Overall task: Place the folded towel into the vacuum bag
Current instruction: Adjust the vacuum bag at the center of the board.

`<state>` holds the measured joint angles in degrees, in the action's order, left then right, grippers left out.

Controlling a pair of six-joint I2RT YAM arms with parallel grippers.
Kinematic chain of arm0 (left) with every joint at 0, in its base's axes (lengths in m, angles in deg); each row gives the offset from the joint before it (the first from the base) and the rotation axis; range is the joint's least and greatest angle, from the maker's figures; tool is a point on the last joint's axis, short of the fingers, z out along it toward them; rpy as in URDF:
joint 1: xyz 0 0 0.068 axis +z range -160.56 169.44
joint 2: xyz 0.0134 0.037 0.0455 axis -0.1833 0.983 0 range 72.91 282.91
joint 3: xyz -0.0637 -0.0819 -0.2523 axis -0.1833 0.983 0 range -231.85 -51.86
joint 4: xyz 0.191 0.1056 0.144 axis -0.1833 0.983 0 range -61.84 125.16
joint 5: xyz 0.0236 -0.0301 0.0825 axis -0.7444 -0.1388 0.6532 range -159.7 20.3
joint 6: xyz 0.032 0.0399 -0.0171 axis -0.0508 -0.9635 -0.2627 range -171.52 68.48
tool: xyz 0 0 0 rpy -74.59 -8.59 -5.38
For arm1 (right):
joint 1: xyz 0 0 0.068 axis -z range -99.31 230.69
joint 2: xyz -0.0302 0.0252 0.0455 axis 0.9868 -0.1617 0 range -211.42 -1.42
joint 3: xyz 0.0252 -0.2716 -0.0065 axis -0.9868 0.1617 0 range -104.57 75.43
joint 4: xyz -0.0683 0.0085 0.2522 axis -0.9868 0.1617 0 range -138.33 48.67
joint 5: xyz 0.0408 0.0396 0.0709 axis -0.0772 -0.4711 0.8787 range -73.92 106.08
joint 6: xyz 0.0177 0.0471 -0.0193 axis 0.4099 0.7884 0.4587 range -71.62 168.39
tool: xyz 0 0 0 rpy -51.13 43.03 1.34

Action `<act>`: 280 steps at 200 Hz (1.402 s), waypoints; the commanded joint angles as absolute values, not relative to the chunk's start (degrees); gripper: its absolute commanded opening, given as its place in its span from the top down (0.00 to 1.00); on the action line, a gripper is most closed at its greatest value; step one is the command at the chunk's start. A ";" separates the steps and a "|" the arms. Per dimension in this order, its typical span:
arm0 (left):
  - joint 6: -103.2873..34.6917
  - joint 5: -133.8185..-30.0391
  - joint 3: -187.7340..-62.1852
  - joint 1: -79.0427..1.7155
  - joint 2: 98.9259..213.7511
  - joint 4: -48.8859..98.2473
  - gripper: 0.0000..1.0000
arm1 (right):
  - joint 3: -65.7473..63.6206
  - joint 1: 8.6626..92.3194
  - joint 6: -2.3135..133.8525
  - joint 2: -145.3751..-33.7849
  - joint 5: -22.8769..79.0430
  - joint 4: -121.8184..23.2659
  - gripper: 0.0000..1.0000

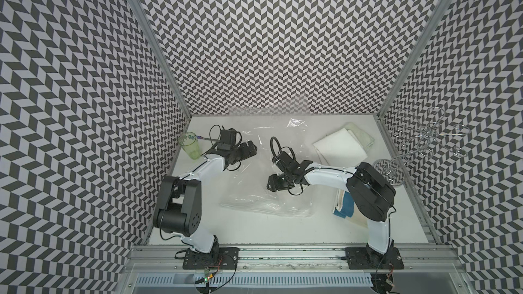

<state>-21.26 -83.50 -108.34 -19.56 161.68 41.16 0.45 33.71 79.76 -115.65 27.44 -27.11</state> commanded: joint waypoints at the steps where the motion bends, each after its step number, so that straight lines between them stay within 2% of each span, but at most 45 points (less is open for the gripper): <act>1: -22.14 -83.53 -106.73 -17.77 155.66 44.55 0.04 | -0.81 36.30 71.22 -116.48 17.76 -24.08 0.43; 30: -21.31 -86.13 -106.40 -19.33 151.88 46.16 0.05 | -2.27 38.50 65.04 -112.14 26.44 -21.71 0.26; 44: -20.86 -86.80 -105.77 -21.33 150.46 46.40 0.05 | -1.74 39.82 66.76 -108.34 30.71 -20.73 0.23; 60: -19.56 -89.90 -103.05 -23.56 148.49 43.77 0.06 | 0.25 41.83 69.73 -103.60 30.17 -19.61 0.23; 83: -16.05 -93.73 -97.39 -26.67 146.83 36.97 0.08 | 6.66 45.42 74.37 -98.60 26.86 -18.84 0.32; 108: -14.82 -92.13 -95.19 -29.68 148.79 35.68 0.09 | 13.63 46.15 76.98 -96.63 22.66 -21.35 0.55; 125: -14.57 -91.67 -94.32 -30.16 150.69 35.49 0.09 | 15.97 46.22 77.44 -98.28 18.83 -24.73 0.64; 152: -14.47 -91.02 -93.79 -30.15 151.31 35.52 0.09 | 13.05 46.08 75.08 -106.83 16.99 -28.05 0.69; 184: -15.72 -89.32 -95.49 -30.09 150.18 38.22 0.09 | 3.37 45.13 74.41 -116.27 17.95 -28.67 0.71; 219: -16.54 -87.03 -97.76 -30.16 148.66 40.44 0.09 | -4.67 43.86 74.70 -121.15 19.28 -26.44 0.71; 249: -17.77 -86.11 -101.90 -30.50 148.26 42.79 0.09 | -5.19 43.86 73.68 -118.42 21.35 -24.79 0.68; 264: -18.66 -85.31 -104.37 -30.96 148.41 43.93 0.09 | -6.30 43.86 72.22 -114.87 24.93 -22.52 0.62; 280: -19.32 -84.79 -107.16 -31.84 148.95 44.90 0.09 | -6.90 43.87 71.61 -109.16 25.84 -18.55 0.48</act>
